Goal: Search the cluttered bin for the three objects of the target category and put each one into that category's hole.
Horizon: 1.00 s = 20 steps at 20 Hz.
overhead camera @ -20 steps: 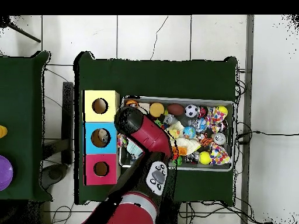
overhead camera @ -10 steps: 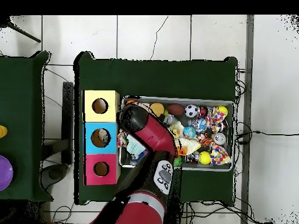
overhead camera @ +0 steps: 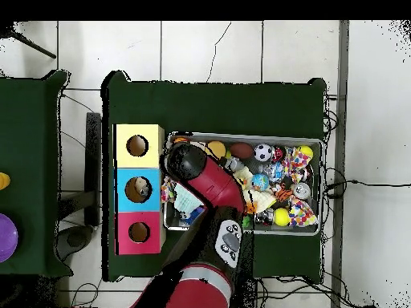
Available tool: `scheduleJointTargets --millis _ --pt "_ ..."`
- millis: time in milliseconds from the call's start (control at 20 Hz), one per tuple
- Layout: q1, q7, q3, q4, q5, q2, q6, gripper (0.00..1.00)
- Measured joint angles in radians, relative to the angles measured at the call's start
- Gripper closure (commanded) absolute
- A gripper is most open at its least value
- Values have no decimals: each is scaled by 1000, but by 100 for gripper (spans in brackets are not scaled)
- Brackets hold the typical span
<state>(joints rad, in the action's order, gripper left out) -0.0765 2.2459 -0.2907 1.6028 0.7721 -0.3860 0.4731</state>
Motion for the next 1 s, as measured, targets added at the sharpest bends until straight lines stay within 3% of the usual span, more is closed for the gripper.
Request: scheduleJointTargets --millis 350,750,1000 --pt "-10 0 -35 -39 -76 1 44 100" --pt "-60 0 -197 -162 -239 -21 273 100" --pt "-54 0 -225 -190 -267 -71 345 100"
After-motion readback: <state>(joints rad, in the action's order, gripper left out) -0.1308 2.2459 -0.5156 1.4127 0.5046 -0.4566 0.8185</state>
